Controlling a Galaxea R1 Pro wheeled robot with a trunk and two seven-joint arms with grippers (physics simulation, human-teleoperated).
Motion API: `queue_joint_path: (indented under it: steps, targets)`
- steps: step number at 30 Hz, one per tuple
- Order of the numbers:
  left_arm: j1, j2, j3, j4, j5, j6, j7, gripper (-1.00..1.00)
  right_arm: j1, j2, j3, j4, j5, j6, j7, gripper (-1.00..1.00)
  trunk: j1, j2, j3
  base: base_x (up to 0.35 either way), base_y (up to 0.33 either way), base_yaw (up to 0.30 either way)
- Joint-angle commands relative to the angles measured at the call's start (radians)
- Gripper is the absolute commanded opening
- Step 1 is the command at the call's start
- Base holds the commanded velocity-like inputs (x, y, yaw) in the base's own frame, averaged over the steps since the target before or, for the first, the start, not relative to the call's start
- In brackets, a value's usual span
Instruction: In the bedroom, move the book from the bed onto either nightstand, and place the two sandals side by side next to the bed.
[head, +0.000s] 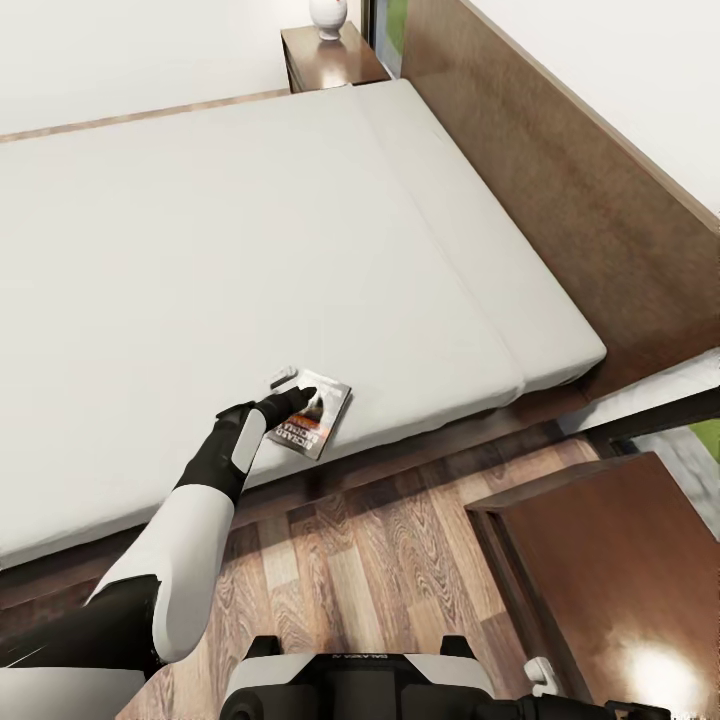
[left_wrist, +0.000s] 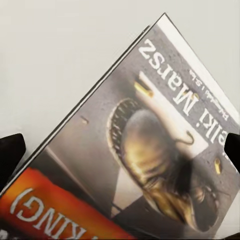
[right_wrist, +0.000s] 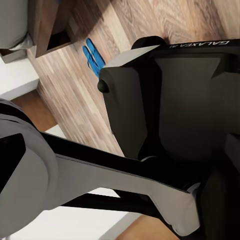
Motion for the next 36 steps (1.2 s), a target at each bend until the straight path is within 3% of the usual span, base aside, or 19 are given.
queue_joint_path:
  steps: [1, 25, 36]
  targets:
    - [0.0, -0.001, 0.006, -0.001, 0.003, 0.007, -0.004, 1.0, 0.0, 0.0, -0.006, 0.0, 0.003, 0.01, 0.004, 1.0, 0.0, 0.0, 0.0, -0.047, 0.0, 0.0]
    - [0.001, -0.001, 0.006, 0.002, 0.003, 0.006, -0.004, 1.0, 0.0, 0.0, -0.006, -0.001, 0.003, 0.01, 0.005, 1.0, 0.0, 0.0, 0.0, -0.004, 0.0, 0.0]
    - [0.001, -0.001, 0.006, 0.002, 0.003, 0.006, -0.003, 1.0, 0.0, 0.0, -0.006, -0.001, 0.003, 0.01, 0.005, 1.0, -0.042, 0.077, 0.034, 0.0, 0.0, 0.0]
